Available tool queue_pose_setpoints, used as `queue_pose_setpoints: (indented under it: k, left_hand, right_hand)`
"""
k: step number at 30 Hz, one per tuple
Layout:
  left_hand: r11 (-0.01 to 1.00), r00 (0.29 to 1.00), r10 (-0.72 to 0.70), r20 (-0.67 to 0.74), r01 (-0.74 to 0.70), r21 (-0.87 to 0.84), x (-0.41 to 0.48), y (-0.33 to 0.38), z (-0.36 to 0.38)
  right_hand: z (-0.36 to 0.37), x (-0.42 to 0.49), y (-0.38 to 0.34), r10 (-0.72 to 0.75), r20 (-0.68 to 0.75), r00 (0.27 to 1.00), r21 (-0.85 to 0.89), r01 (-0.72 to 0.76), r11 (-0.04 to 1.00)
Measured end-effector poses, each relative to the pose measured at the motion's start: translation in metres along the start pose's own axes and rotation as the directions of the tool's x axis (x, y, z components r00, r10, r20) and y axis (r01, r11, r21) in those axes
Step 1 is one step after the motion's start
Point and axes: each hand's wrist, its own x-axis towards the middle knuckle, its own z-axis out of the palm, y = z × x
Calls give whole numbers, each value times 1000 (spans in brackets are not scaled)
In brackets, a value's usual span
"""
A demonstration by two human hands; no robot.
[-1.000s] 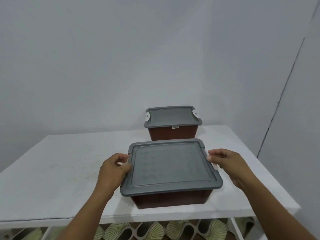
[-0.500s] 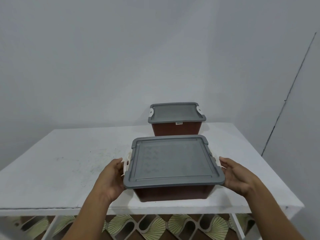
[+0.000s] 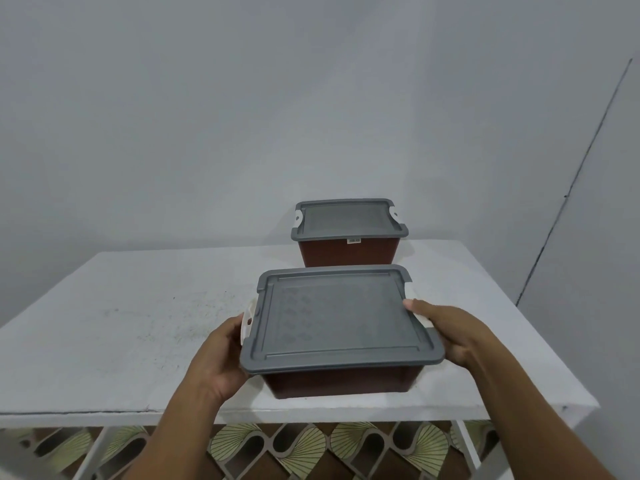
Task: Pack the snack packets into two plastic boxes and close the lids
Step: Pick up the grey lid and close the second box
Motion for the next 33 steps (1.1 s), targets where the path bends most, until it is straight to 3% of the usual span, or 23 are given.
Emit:
queue_pose_setpoints:
  k: [8,13,19,27,33]
  left_hand:
    - [999,999,-33,-37,32,-39,2,6,3]
    - [989,993,43,-107,-28,145,-1,16,21]
    - [872,965,194,-177,-87,482,4,28,36]
    - [821,975,170,-142,-60,567,2,29,37]
    - [820,972,202,-120,-100,563,-1,30,41]
  right_hand:
    - [8,6,-1,-60,-97,993,-102,50,994]
    - [5,11,1,-64,-102,993,-124,51,991]
    - [3,15,3,-71,-118,990,-145,53,988]
    - [5,10,0,-68,-82,994,-153,54,987]
    - [22,10,-6,-108,-167,980,-340,46,939]
